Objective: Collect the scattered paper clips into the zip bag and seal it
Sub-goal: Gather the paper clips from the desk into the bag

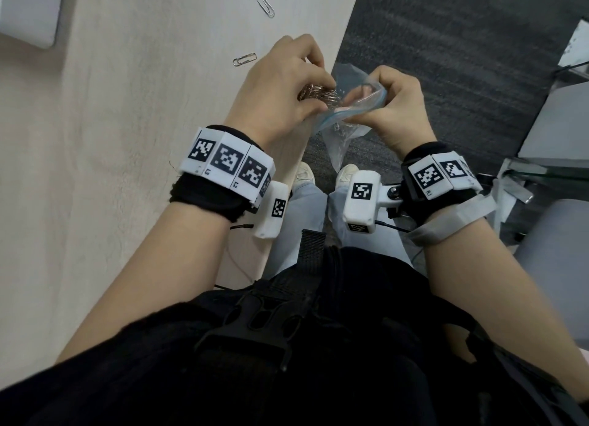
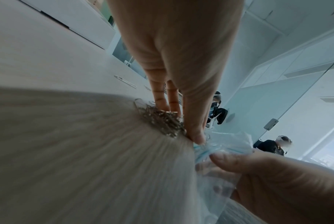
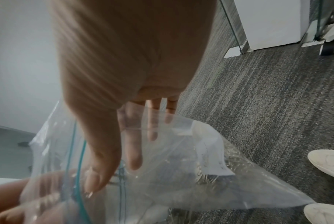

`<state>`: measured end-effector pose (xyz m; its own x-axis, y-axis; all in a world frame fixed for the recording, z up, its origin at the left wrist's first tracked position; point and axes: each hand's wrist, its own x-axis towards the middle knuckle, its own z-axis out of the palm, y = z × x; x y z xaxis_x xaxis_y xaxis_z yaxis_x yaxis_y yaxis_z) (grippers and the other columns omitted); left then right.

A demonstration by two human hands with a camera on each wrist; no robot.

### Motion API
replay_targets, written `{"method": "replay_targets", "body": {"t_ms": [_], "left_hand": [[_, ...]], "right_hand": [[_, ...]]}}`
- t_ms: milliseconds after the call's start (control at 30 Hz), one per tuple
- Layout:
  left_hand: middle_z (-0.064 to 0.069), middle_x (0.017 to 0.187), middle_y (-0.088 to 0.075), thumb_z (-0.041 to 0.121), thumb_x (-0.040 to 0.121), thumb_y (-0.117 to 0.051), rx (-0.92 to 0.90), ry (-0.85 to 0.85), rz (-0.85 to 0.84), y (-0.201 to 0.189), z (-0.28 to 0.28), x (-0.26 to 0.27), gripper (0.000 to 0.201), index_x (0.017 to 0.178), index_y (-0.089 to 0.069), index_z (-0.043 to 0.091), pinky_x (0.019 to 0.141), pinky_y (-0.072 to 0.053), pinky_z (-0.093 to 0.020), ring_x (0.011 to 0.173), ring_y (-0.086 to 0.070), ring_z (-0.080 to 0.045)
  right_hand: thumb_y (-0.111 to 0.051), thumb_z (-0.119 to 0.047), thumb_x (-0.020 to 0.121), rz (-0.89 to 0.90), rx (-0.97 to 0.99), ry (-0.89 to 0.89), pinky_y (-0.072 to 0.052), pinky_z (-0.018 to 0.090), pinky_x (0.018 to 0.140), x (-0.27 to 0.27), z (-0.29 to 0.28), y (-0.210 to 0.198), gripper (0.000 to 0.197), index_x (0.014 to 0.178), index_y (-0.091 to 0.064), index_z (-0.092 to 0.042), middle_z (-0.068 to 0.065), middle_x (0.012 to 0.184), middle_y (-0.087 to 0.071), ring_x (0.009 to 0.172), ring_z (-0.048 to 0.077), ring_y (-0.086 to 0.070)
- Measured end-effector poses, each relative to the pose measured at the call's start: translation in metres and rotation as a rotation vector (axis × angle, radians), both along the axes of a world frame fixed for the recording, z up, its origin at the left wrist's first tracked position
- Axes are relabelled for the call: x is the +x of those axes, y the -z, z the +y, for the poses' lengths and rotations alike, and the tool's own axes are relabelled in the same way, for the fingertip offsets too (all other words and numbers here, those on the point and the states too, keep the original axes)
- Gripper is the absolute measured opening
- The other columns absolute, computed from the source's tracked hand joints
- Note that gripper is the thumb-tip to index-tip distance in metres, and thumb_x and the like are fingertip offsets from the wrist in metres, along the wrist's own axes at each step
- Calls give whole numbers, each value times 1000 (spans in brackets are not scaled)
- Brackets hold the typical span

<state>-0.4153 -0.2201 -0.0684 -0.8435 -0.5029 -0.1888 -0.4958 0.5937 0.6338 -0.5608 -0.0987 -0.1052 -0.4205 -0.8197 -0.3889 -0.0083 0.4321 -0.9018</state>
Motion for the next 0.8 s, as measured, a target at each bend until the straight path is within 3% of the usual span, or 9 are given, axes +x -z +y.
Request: {"method": "replay_targets", "body": {"t_ms": [167, 267, 367, 467, 600, 667, 733, 800], "left_hand": [[-2, 115, -59, 39, 73, -72, -35, -79, 99, -5, -8, 6, 40, 109, -67, 22, 84, -37, -25, 106, -47, -24], [11, 133, -41, 48, 78, -62, -109, -238, 63, 0, -23, 18, 49, 122, -58, 27, 103, -30, -32, 125, -31, -14], [0, 152, -27, 39, 95, -41, -105, -303, -8, 8, -32, 25, 45, 137, -44, 23, 118, -12, -42, 143, -13, -23], [-6, 156, -16, 26, 101, -31, -52, -203, -99, 13, -33, 28, 46, 145, -28, 15, 118, 1, -42, 146, -5, -26], [-4, 142, -46, 27, 97, -41, -65, -211, 8, 7, -28, 36, 37, 128, -53, 12, 115, -19, -28, 138, -30, -22], [-3, 126, -58, 28, 93, -46, -153, -176, 23, 2, -23, 40, 30, 113, -64, 14, 104, -32, -33, 125, -44, -23], [-3, 115, -62, 31, 90, -50, -162, -172, 25, -4, -19, 43, 28, 104, -68, 14, 95, -36, -34, 115, -48, -23], [-3, 111, -64, 36, 85, -56, -121, -186, 38, -7, -17, 46, 31, 103, -69, 14, 91, -34, -27, 112, -49, -24]], "right_hand": [[-89, -15, 58, -11, -13, -3, -51, 23, 66, -1, 0, 3, 39, 68, -53, -26, -3, 76, -71, 68, 9, -64], [-88, -13, 61, 0, -8, -2, -53, 27, 69, -2, -1, 4, 37, 69, -54, -26, 3, 78, -71, 71, 14, -65], [-87, -13, 63, 3, 3, -11, -54, 33, 73, -2, -1, 2, 36, 70, -54, -24, 15, 84, -70, 75, 20, -65], [-87, -11, 62, 1, -3, -14, -55, 31, 70, -1, -2, 2, 38, 68, -52, -25, 16, 84, -70, 74, 18, -65], [-87, -10, 62, -4, -3, -14, -56, 33, 71, -1, -2, 1, 39, 68, -52, -26, 15, 83, -70, 74, 17, -66], [-87, -11, 62, -11, -3, -15, -55, 28, 70, -1, -2, 1, 38, 68, -53, -26, 8, 81, -71, 71, 13, -66], [-87, -11, 62, -15, -7, -18, -53, 23, 67, -1, -2, 0, 38, 68, -53, -27, 0, 77, -70, 69, 10, -65], [-86, -10, 61, -9, -9, -18, -54, 25, 68, -1, -2, 0, 39, 67, -52, -28, 1, 78, -70, 70, 11, -66]]}}
